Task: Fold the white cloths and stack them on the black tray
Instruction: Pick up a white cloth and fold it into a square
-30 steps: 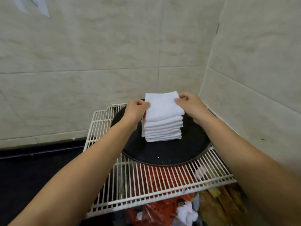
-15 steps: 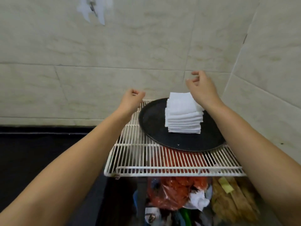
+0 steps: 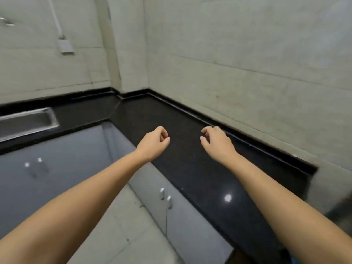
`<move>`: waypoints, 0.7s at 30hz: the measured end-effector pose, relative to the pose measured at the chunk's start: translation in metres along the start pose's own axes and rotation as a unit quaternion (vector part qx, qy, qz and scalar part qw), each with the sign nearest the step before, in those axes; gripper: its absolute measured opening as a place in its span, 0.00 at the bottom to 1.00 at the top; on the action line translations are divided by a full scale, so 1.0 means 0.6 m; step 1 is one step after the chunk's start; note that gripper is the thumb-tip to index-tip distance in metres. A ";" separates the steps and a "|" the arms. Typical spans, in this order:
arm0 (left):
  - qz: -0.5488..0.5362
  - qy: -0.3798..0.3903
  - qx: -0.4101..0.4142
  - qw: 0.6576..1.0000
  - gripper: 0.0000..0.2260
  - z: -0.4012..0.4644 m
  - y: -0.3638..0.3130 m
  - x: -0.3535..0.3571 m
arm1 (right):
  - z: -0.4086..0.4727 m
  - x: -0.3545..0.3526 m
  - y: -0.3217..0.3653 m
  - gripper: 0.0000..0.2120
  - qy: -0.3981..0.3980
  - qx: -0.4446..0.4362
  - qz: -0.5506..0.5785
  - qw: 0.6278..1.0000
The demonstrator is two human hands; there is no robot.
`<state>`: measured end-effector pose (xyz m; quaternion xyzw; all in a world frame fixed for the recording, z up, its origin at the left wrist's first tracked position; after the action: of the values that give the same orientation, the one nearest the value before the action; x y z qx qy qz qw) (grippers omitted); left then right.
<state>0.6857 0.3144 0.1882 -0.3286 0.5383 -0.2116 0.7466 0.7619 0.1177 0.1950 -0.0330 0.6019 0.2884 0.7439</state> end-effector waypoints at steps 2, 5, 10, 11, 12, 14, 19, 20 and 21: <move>0.034 -0.025 -0.047 0.998 0.04 -0.030 0.096 -0.082 | 0.025 0.071 0.112 0.16 0.038 -0.060 -0.012 0.997; 0.055 -0.075 -0.123 0.988 0.05 -0.081 0.223 -0.191 | 0.050 0.167 0.267 0.16 0.085 -0.149 -0.018 0.985; 0.084 -0.124 -0.234 0.961 0.06 -0.141 0.416 -0.332 | 0.087 0.309 0.488 0.17 0.140 -0.267 -0.052 0.952; 0.091 -0.128 -0.252 0.955 0.07 -0.146 0.451 -0.359 | 0.100 0.334 0.528 0.17 0.150 -0.284 -0.054 0.946; 0.096 -0.135 -0.267 0.949 0.08 -0.147 0.484 -0.385 | 0.114 0.359 0.567 0.17 0.159 -0.301 -0.053 0.939; 0.102 -0.157 -0.288 0.939 0.08 -0.142 0.549 -0.437 | 0.150 0.409 0.644 0.18 0.169 -0.334 -0.049 0.926; 0.113 -0.185 -0.342 0.914 0.06 -0.119 0.687 -0.566 | 0.243 0.505 0.833 0.19 0.197 -0.392 -0.035 0.898; 0.114 -0.195 -0.349 0.909 0.06 -0.113 0.715 -0.598 | 0.264 0.523 0.878 0.19 0.200 -0.408 -0.031 0.890; 0.111 -0.209 -0.358 0.903 0.06 -0.110 0.740 -0.630 | 0.281 0.540 0.922 0.19 0.199 -0.424 -0.031 0.883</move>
<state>0.4817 0.8585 0.1067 -0.5490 0.4421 0.1533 0.6926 0.6859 0.7707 0.1095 -0.4202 0.5567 0.4804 0.5317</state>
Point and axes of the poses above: each hand's wrist, its own z-axis towards the middle knuckle, its own x-axis out of the palm, y = z × x, the point moved 3 cm from there along z, towards the middle knuckle, and after that the axes turned 5 degrees about -z, right-handed, at the moved point
